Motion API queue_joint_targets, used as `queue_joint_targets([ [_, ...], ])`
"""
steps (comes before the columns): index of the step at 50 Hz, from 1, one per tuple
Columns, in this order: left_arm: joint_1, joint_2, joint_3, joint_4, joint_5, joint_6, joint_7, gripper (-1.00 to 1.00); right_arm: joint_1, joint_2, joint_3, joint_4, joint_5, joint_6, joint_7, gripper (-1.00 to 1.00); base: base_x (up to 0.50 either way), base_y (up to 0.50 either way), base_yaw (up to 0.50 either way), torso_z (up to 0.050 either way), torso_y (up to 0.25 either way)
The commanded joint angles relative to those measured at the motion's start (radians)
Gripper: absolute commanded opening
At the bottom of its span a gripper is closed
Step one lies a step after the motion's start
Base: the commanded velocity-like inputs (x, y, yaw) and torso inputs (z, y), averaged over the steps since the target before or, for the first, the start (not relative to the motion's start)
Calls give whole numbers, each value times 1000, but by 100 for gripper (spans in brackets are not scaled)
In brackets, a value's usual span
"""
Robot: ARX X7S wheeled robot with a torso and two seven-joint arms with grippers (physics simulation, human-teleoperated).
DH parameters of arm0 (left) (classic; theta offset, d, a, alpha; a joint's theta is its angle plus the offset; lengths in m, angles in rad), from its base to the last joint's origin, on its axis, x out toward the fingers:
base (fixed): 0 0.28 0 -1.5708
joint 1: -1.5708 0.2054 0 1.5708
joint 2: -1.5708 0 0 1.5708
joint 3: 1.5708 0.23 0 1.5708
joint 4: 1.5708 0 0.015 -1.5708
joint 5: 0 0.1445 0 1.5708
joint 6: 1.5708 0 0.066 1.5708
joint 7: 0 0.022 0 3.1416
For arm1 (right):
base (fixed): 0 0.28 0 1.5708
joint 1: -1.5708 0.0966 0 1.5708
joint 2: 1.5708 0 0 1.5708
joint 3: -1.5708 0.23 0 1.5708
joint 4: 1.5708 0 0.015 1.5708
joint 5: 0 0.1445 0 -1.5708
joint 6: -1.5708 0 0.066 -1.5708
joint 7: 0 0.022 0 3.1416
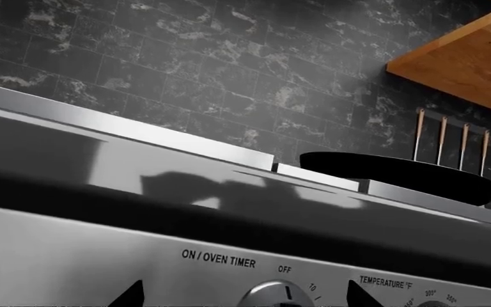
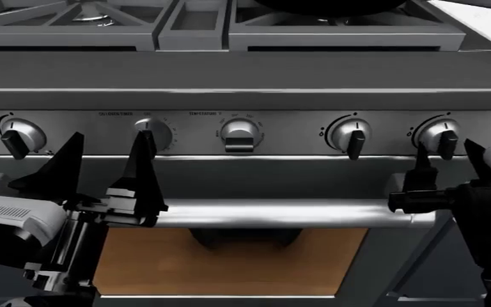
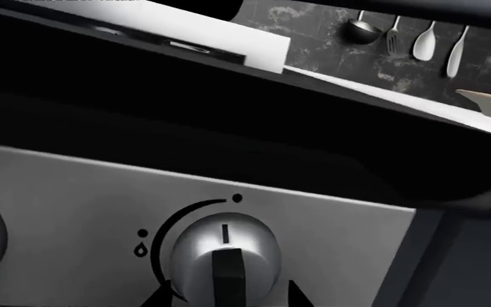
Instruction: Pick the croissant and place it on the pan. Then turn on the stove to warm the croissant.
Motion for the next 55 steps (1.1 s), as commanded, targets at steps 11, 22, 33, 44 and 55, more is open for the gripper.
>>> queue_joint_targets([
  [11, 1, -5, 4, 4, -4, 2, -6, 100, 67, 27, -55, -97, 54, 40, -17, -100, -5, 3, 0, 0, 4],
  [22, 1, -7, 6, 2, -4, 4, -7, 100, 77, 30, -66, -99, 51, 41, -16, -100, -3, 3, 2, 1, 3],
  [33, -1, -9, 7, 0, -6, 5, -10, 100, 61, 26, -38, -98, 64, 21, -9, 100, -2, 2, 1, 0, 2],
  [44, 0, -10, 7, -1, -10, 9, -11, 100, 43, 35, -4, -124, 88, 12, 12, 100, 0, 0, 0, 0, 0],
  [55, 2, -13, 9, 2, -8, 13, -12, 100, 15, 58, 50, -186, 145, 23, 75, 100, 0, 0, 0, 0, 0],
])
